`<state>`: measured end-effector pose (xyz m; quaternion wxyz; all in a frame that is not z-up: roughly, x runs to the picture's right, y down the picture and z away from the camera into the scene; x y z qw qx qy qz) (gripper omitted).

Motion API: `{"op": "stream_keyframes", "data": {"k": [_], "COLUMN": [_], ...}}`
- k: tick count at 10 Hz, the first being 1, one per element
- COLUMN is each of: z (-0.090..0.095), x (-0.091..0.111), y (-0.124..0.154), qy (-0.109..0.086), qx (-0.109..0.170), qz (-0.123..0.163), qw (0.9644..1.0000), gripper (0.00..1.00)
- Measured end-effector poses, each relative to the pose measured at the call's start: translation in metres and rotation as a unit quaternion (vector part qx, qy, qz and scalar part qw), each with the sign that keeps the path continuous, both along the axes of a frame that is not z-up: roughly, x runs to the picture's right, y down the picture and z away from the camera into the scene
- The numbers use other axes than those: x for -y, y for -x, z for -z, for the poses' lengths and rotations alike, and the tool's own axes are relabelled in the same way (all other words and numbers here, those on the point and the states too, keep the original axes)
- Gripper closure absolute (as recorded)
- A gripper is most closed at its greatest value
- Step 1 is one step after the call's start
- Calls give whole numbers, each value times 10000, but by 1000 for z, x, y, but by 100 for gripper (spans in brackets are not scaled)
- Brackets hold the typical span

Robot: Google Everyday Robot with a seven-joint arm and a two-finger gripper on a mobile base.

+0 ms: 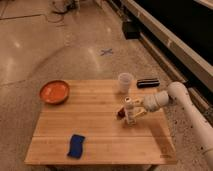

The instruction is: Stand the bottle upright

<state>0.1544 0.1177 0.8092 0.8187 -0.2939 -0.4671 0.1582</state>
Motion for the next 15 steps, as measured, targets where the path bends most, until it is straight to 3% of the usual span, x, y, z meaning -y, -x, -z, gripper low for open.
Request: {"op": "stream_keyframes", "data": {"k": [2, 6, 11, 15], "z": [-3, -7, -9, -7], "x": [-2, -7, -14, -16], "y": [-8, -20, -27, -33], "qy": [-25, -65, -77, -135], "qx": [36, 10, 2, -32], "qz": [-171, -367, -388, -247], "qw": [9998, 9993, 9992, 9996], "gripper": [61, 28, 26, 26]}}
